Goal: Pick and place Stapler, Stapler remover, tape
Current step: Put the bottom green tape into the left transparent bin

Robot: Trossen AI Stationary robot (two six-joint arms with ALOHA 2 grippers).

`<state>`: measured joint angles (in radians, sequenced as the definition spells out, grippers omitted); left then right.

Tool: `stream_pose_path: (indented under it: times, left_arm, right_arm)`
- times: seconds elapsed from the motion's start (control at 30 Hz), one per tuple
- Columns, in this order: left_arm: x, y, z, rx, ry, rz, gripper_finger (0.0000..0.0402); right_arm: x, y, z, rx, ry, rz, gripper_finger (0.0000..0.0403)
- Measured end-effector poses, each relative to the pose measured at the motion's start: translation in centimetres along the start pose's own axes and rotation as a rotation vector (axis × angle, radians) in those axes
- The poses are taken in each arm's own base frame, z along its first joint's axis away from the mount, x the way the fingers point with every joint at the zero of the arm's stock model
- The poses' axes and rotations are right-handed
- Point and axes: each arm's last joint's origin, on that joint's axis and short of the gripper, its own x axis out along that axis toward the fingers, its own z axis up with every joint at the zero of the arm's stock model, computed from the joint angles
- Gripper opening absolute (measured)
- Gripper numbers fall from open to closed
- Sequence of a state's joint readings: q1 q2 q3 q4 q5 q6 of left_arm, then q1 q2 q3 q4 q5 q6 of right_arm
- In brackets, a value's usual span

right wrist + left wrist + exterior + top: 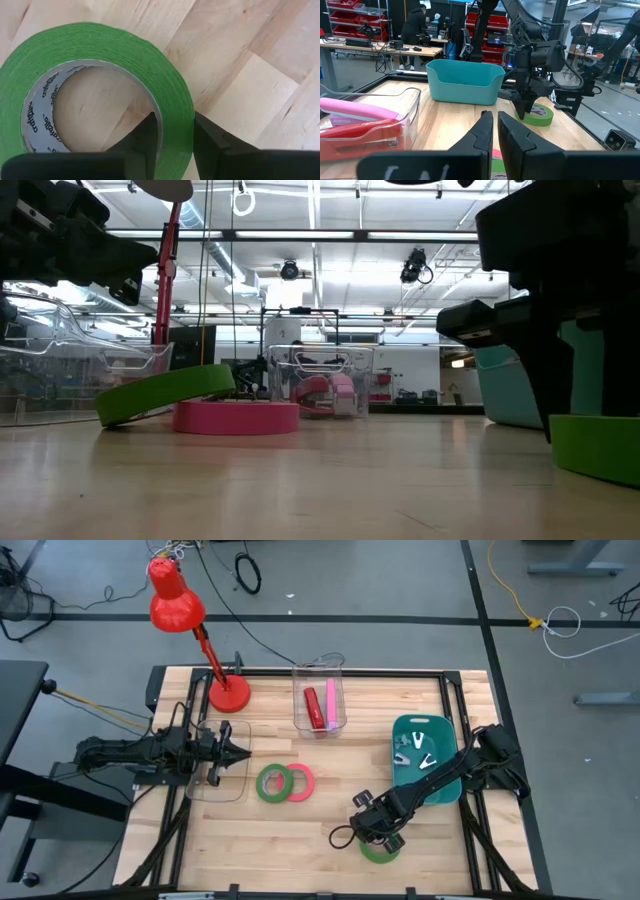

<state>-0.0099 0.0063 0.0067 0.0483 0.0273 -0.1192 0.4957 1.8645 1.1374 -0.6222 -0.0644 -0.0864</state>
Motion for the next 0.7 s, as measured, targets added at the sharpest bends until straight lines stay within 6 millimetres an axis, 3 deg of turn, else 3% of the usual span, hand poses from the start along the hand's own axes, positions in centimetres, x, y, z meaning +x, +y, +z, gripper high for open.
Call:
stream_pose_path:
  times: [0.33,0.7]
  left_arm:
    - [0.0,0.0,0.0,0.000,0.000,0.000,0.0030]
    - [0.0,0.0,0.0,0.000,0.000,0.000,0.0030]
  right_arm:
    - [-2.2,0.0,0.0,-0.002,-0.051,-0.027,0.0089]
    - [-7.4,-1.4,-0.4,0.046,-0.207,-0.131,0.0090]
